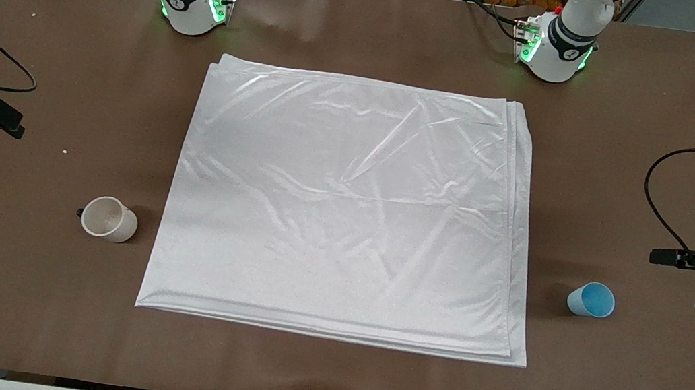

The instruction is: Place blue cup into white mug on cloth

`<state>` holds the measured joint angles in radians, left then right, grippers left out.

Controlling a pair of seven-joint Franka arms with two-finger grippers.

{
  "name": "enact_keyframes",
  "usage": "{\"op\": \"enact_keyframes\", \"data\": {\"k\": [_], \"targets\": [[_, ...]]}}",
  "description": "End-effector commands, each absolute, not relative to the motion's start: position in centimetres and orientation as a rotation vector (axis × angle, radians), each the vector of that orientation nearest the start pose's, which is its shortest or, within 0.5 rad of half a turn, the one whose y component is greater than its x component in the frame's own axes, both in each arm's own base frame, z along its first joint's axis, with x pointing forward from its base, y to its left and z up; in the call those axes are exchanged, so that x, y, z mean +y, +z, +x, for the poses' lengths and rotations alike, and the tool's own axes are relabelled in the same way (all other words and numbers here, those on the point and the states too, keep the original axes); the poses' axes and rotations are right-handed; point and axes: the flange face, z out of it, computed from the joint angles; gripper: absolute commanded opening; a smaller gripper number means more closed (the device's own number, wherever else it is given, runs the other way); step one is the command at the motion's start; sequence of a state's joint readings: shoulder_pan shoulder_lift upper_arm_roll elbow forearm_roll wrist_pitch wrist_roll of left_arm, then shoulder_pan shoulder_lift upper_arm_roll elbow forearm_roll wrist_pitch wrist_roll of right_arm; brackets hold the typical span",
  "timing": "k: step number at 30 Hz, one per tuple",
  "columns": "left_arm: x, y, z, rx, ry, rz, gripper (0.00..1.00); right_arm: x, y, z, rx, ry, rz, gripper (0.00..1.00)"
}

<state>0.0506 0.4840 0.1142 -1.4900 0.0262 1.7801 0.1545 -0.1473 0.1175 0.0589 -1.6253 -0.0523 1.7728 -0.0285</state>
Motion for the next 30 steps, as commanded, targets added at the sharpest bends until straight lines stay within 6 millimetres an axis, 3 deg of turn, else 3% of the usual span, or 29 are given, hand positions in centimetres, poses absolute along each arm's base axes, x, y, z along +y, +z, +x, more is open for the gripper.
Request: {"op": "enact_keyframes", "data": {"k": [1,17,21,30], "targets": [[10.2,35.0,68.0,0.045,0.281,-3.083,1.00,-6.7,52.2,60.0,0.046,-0.080,-3.195,1.00],[10.2,27.3,70.6,0.045,0.107,-3.067,1.00,-10.0,45.3,62.7,-0.075,-0.068,-3.187,1.00],[9.7,26.8,70.8,0.050,0.097,-3.067,1.00,-10.7,43.4,63.3,-0.153,-0.081,-3.183,1.00],[8.7,25.2,71.0,0.003,0.096,-3.088,1.00,-10.5,40.7,63.1,-0.341,-0.093,-3.170,1.00]]}}
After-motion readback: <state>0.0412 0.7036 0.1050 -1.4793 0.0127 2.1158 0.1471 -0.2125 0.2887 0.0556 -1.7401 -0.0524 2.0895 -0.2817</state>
